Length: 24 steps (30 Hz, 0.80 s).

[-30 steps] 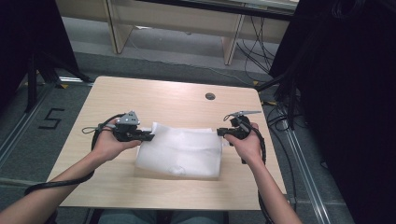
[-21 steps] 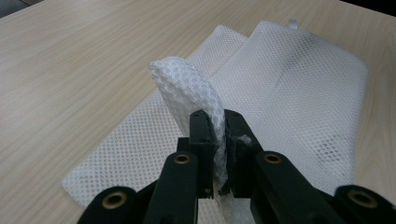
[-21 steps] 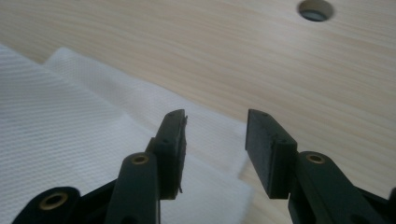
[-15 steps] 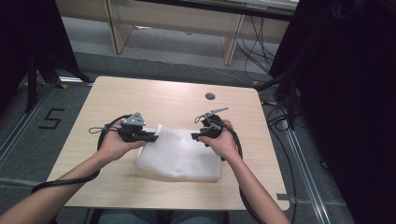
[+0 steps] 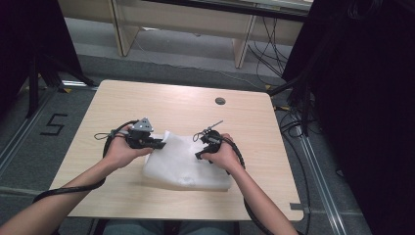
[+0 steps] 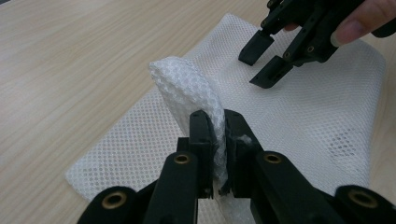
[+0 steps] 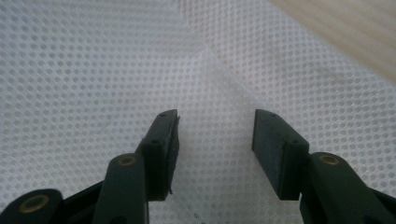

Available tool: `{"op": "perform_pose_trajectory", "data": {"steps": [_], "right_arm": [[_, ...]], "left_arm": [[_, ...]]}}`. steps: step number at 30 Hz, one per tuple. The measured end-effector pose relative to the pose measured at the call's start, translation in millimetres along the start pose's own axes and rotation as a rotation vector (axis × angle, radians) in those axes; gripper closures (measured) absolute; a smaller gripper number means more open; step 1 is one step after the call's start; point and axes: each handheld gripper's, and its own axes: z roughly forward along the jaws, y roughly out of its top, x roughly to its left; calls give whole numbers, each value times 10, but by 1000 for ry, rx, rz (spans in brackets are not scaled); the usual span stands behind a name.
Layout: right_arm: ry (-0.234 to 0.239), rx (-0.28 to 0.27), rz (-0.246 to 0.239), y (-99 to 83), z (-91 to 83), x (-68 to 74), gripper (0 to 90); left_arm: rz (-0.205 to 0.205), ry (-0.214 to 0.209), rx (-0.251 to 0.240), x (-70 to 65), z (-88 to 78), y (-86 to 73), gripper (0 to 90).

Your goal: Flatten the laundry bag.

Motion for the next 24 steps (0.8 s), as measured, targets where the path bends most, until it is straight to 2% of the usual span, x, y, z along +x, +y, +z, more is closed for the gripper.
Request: {"op": "perform_pose_trajectory", "data": {"steps": [2, 3, 4, 6, 10, 12, 16, 17, 18, 19, 20, 23, 24], "right_arm": [[0, -8, -19, -9, 24, -16, 529], [2, -8, -14, -3, 19, -20, 530], [3, 3, 20, 9, -2, -10, 528], [-8, -18, 11, 25, -1, -39, 526], [-19, -50, 55, 80, -32, -96, 524], [-27, -62, 61, 100, -29, -124, 524], [-19, -50, 63, 121, -3, -144, 537], [-19, -55, 81, 131, -7, -136, 542], [-23, -88, 54, 140, 0, -166, 547], [-21, -92, 56, 147, 3, -181, 547], [-15, -84, 73, 151, 8, -185, 547], [-2, -47, 63, 154, 60, -165, 542], [5, -47, 43, 155, 77, -163, 537]], "left_arm": [[1, 4, 4, -2, -6, 3, 827], [-8, 4, 6, 0, -7, 5, 828], [-10, 2, 9, 3, -8, 4, 827], [-4, -3, 5, 13, 0, -2, 827], [-4, 3, 13, 13, 1, -7, 827], [-5, 2, 15, 18, 2, -6, 827], [-10, -2, 19, 25, 20, -15, 826], [-13, -3, 27, 28, 23, -16, 827], [-12, 3, 31, 32, 26, -20, 826], [-18, 2, 35, 34, 31, -24, 826], [-12, -1, 32, 42, 40, -29, 826], [-19, -2, 36, 47, 55, -37, 826], [-22, -2, 39, 46, 58, -39, 826]]}}
